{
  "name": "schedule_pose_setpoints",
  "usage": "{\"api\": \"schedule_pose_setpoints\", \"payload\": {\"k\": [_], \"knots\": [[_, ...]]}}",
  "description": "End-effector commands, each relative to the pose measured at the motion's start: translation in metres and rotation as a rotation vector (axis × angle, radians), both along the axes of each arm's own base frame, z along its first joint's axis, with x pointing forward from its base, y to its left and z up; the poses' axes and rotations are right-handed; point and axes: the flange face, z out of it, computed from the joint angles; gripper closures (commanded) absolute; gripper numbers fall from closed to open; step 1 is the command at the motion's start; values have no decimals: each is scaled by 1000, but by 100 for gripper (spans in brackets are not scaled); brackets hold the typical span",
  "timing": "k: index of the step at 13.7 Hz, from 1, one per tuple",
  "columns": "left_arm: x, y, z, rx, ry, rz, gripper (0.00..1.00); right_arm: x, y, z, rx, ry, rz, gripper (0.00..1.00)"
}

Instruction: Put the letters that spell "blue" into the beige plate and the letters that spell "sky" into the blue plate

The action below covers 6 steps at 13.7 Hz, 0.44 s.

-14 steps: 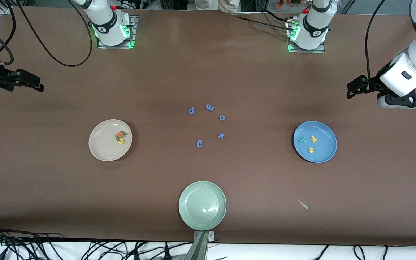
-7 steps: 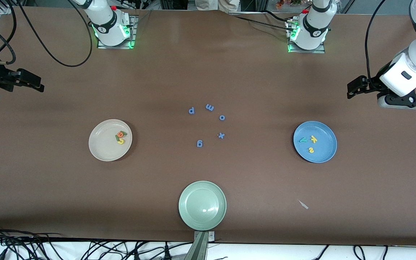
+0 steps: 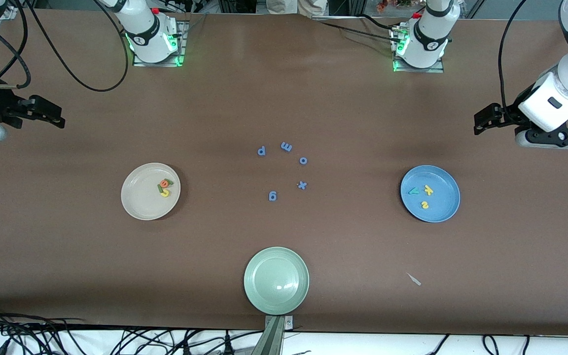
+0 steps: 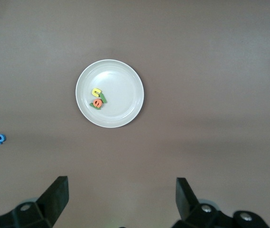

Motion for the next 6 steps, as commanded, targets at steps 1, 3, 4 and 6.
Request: {"api": "schedule_pose_setpoints", "payload": {"k": [1,3,4,6], "knots": [[3,1,5,-17,4,-18,0,0,-1,2,-9,-2,12,0],[3,0,5,-17,4,-19,0,0,-1,2,-10,0,12,0],[3,0,5,-17,4,-19,0,0,0,1,-11,4,13,0],[3,1,5,-17,6,-18,0,0,0,2,-10,3,15,0]]}}
